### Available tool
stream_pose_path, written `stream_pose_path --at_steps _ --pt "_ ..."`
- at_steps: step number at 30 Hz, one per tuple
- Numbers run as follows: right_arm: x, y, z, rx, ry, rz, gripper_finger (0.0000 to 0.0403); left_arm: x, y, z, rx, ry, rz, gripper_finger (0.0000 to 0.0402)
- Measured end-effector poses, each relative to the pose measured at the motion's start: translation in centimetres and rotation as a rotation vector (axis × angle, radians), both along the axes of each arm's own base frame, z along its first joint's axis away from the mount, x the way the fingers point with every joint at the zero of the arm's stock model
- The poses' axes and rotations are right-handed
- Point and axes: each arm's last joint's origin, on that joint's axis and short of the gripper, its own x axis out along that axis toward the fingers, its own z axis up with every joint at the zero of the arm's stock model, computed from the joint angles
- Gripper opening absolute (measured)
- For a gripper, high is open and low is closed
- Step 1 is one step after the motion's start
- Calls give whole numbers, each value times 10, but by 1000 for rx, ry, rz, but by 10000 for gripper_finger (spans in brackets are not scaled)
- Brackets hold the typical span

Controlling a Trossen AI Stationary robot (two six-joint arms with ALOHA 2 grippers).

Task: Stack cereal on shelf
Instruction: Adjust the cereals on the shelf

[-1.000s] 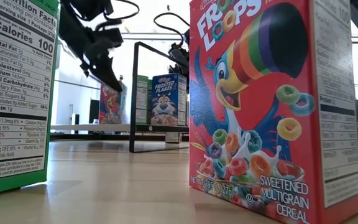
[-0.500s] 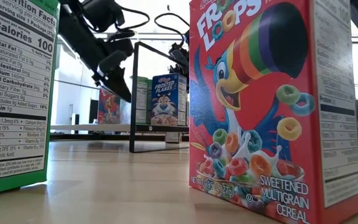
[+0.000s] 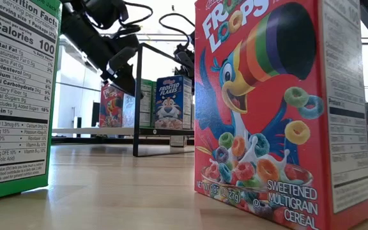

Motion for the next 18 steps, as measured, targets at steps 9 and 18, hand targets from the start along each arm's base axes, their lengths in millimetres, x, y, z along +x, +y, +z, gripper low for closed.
stream_pose_path --at_steps 9,18 --pt "1 0 1 -8 -15 1 0 0 5 1 8 -14 11 0" --pt "1 0 2 -11 -21 1 0 1 5 4 3 -33 -45 0"
